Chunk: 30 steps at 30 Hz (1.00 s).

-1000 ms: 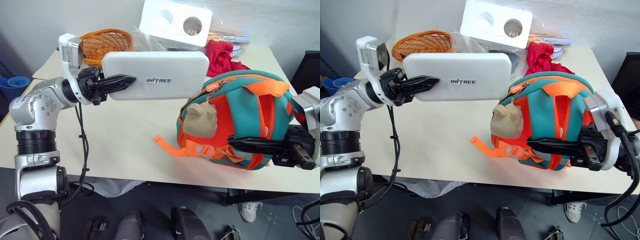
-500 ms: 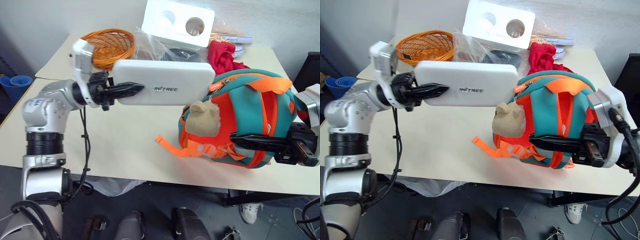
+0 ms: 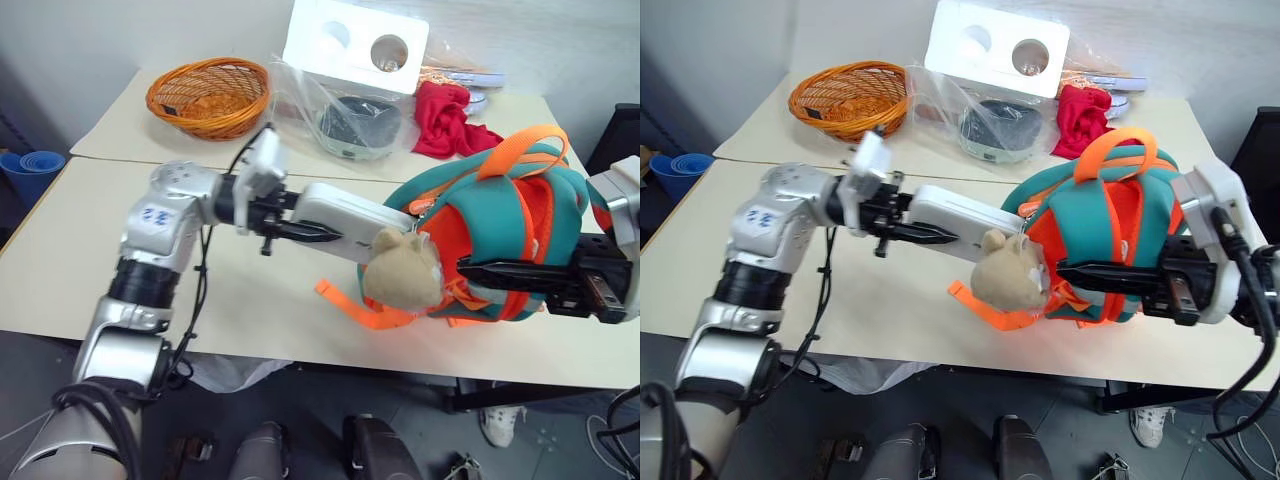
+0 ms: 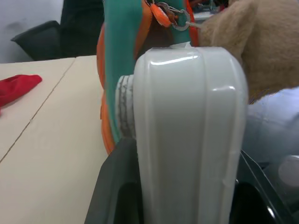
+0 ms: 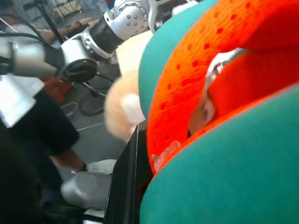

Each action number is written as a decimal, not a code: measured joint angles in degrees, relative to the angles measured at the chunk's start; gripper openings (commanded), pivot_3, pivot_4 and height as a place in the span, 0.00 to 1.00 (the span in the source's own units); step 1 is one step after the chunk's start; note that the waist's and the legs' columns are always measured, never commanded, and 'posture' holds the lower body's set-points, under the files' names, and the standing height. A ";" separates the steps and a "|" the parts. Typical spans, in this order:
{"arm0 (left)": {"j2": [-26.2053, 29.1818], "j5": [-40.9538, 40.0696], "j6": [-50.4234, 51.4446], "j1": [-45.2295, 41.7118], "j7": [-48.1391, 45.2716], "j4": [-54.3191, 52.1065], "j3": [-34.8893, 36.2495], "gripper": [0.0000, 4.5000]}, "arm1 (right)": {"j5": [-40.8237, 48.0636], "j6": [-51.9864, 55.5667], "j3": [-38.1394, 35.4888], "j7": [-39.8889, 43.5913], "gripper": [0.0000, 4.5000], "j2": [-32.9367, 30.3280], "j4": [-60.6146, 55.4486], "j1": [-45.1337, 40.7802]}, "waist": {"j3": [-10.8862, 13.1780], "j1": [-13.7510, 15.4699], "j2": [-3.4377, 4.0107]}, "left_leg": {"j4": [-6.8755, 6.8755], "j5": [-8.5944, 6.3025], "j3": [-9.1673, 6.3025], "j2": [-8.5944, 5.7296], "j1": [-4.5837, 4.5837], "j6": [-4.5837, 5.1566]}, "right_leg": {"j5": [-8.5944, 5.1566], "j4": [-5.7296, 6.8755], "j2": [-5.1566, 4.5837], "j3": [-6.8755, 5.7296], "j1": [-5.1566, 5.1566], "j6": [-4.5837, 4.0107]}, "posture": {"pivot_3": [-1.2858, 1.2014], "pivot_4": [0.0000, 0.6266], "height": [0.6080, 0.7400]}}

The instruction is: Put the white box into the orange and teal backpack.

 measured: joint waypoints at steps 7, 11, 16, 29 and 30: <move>-19.24 8.94 -3.51 -4.73 15.11 11.48 -5.12 0.44 | -1.43 -1.36 3.36 -3.86 0.00 4.49 -0.64 -2.64 | 0.00 1.25 0.00 | 0.54 -0.16 0.01 0.00 -0.77 0.28 | 0.12 0.01 0.01 0.04 -0.44 0.23 | 0.52 0.24 1.00; -20.29 9.78 -3.60 -5.55 18.23 12.20 -4.22 0.68 | -1.45 -1.37 3.19 -6.35 0.00 5.46 -0.93 -1.82 | 0.00 0.65 0.02 | 0.48 -0.12 0.28 0.03 -0.85 0.21 | 0.14 0.26 0.13 0.39 -0.86 0.26 | 0.52 0.24 1.00; -11.16 6.36 0.62 -1.91 15.71 5.86 1.27 0.94 | -0.70 -1.36 1.84 -9.10 0.00 6.56 -3.11 2.04 | 0.01 -0.50 0.03 | 0.34 0.03 0.24 0.12 -0.59 -0.03 | 0.05 0.69 0.24 0.42 -0.86 0.10 | 0.52 0.24 1.00; 4.21 -13.79 23.05 0.88 4.95 -11.59 13.36 0.94 | 0.81 -2.70 -0.79 -13.07 0.00 7.91 -5.72 6.18 | 0.00 0.96 0.04 | 0.53 -0.03 0.08 0.00 -0.59 0.09 | 0.05 0.48 0.01 0.17 -0.55 0.11 | 0.52 0.24 1.00; 3.48 -14.45 23.65 0.93 5.55 -12.98 12.84 0.94 | 0.87 -2.79 -0.76 -13.18 0.00 7.96 -5.90 6.18 | 0.00 0.94 0.03 | 0.52 -0.04 0.09 0.00 -0.59 0.09 | 0.05 0.48 0.02 0.17 -0.55 0.11 | 0.52 0.24 1.00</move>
